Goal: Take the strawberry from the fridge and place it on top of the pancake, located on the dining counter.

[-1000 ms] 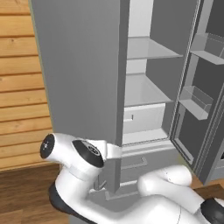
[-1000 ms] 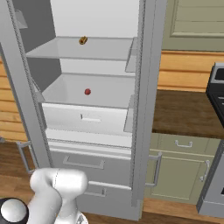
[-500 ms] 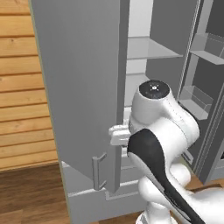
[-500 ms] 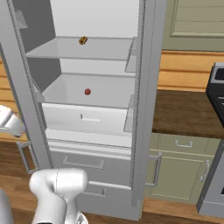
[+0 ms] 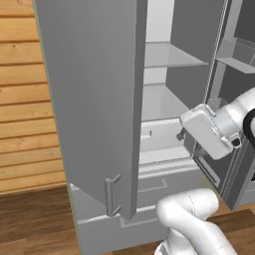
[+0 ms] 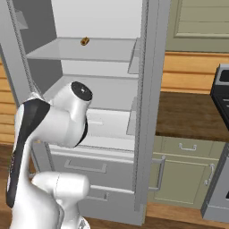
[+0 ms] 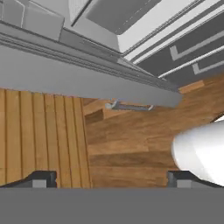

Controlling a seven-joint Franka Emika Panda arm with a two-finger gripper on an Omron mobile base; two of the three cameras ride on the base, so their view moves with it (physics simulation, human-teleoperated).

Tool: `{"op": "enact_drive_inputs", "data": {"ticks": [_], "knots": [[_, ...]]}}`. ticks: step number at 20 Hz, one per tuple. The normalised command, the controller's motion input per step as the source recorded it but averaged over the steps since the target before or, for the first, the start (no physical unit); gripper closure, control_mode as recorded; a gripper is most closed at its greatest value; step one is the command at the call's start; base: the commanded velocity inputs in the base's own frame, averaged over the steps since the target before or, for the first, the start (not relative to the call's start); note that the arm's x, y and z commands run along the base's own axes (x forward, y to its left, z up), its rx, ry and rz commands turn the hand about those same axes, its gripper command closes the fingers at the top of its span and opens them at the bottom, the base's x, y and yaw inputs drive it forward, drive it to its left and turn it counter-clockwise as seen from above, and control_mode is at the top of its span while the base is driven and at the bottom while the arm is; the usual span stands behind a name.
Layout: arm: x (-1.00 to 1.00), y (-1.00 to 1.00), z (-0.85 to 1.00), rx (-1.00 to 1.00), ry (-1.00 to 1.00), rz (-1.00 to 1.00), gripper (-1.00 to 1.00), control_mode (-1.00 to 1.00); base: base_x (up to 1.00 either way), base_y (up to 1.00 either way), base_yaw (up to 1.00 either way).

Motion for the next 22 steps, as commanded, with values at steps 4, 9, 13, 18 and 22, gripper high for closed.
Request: {"op": "enact_drive_inputs", "data": {"ticks": [4,9,13,18,22], "knots": [[1.00,-0.08,-0.01,0.42,0.22,0.00,-1.00,-1.00,0.00,0.00,0.00],[0.94,0.31,-0.35,0.01,0.02,0.01,-1.00,-1.00,0.00,0.00,0.00],[0.81,0.29,-0.30,0.00,0.00,0.02,-1.00,-1.00,0.00,0.00,0.00],[0.62,0.46,-0.59,0.02,0.00,0.01,-1.00,-1.00,0.00,0.00,0.00],[0.11,0.68,-0.59,0.03,0.00,0.05,-1.00,-1.00,0.00,0.00,0.00]]}}
